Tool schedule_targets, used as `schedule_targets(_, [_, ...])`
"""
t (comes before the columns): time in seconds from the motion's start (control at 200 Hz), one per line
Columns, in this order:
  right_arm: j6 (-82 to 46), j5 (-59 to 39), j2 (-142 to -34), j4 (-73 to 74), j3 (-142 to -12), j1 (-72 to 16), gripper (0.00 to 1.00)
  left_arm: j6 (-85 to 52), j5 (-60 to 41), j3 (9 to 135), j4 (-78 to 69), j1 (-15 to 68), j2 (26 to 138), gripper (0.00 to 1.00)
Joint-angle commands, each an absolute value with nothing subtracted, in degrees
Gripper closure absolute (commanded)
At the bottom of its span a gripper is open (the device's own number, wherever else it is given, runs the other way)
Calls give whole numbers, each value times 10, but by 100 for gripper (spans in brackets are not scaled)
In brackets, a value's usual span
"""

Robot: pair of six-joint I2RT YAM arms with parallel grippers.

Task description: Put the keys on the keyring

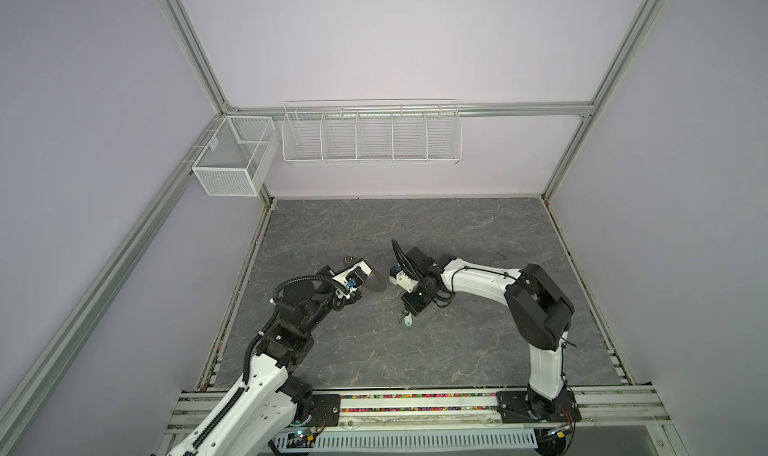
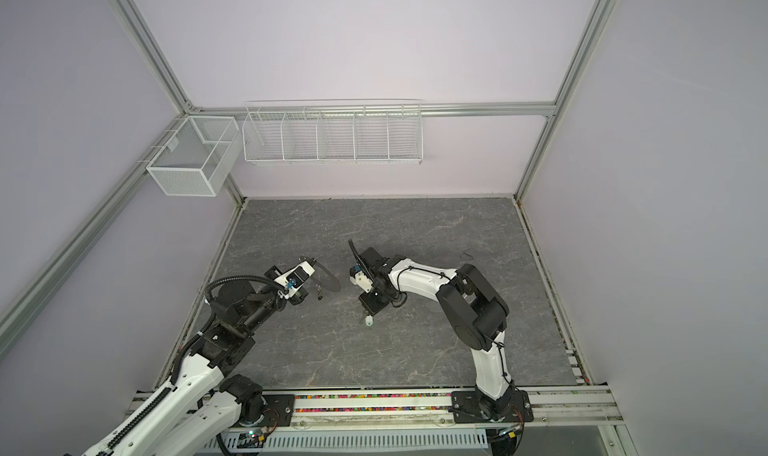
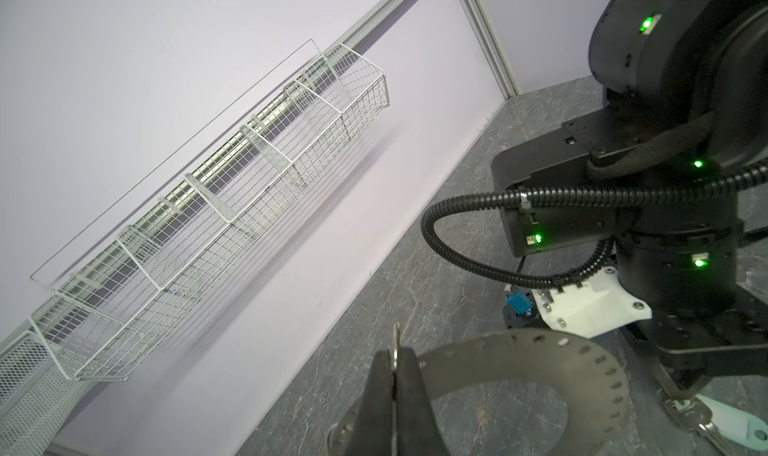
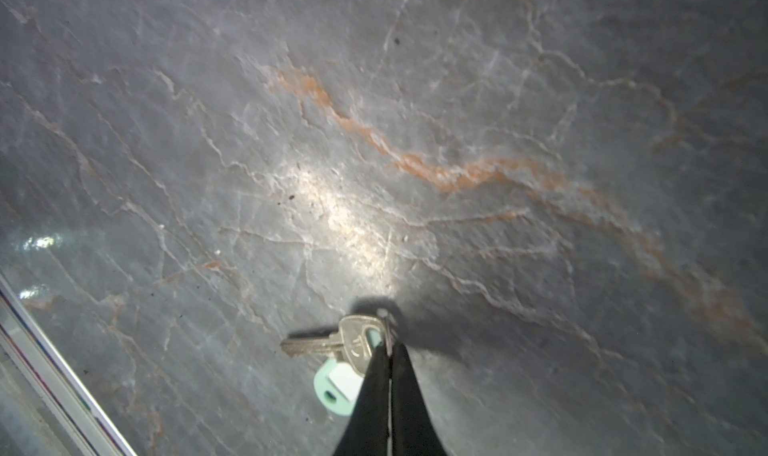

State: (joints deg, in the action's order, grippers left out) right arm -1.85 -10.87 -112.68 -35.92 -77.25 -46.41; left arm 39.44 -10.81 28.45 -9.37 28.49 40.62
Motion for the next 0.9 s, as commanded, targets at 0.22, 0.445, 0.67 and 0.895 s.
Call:
schedule_targets(0.22, [59, -54, -1156, -580, -855, -469, 93, 382, -120, 266, -135, 281, 403, 100])
schedule_targets(0.445, [74, -37, -1187, -641, -892, -470, 93, 378, -124, 262, -139, 281, 402, 100])
schedule_targets(0.67, [86, -5, -1223, -708, -943, -472, 93, 373, -129, 259, -138, 282, 399, 100])
schedule_targets(0.895, [77, -15, -1230, -716, -969, -472, 81, 371, -130, 258, -141, 282, 397, 100])
